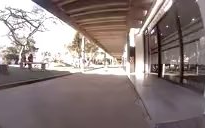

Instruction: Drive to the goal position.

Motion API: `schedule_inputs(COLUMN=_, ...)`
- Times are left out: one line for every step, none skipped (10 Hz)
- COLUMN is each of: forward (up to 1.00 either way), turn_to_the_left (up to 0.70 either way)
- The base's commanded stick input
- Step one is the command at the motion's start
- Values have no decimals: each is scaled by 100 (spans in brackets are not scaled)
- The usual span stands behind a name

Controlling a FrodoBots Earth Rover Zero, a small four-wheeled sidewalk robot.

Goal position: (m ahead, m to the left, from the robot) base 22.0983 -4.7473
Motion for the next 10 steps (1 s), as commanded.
schedule_inputs(forward=0, turn_to_the_left=0)
schedule_inputs(forward=0, turn_to_the_left=0)
schedule_inputs(forward=0, turn_to_the_left=0)
schedule_inputs(forward=0, turn_to_the_left=0)
schedule_inputs(forward=48, turn_to_the_left=0)
schedule_inputs(forward=60, turn_to_the_left=0)
schedule_inputs(forward=70, turn_to_the_left=0)
schedule_inputs(forward=70, turn_to_the_left=0)
schedule_inputs(forward=70, turn_to_the_left=0)
schedule_inputs(forward=70, turn_to_the_left=0)
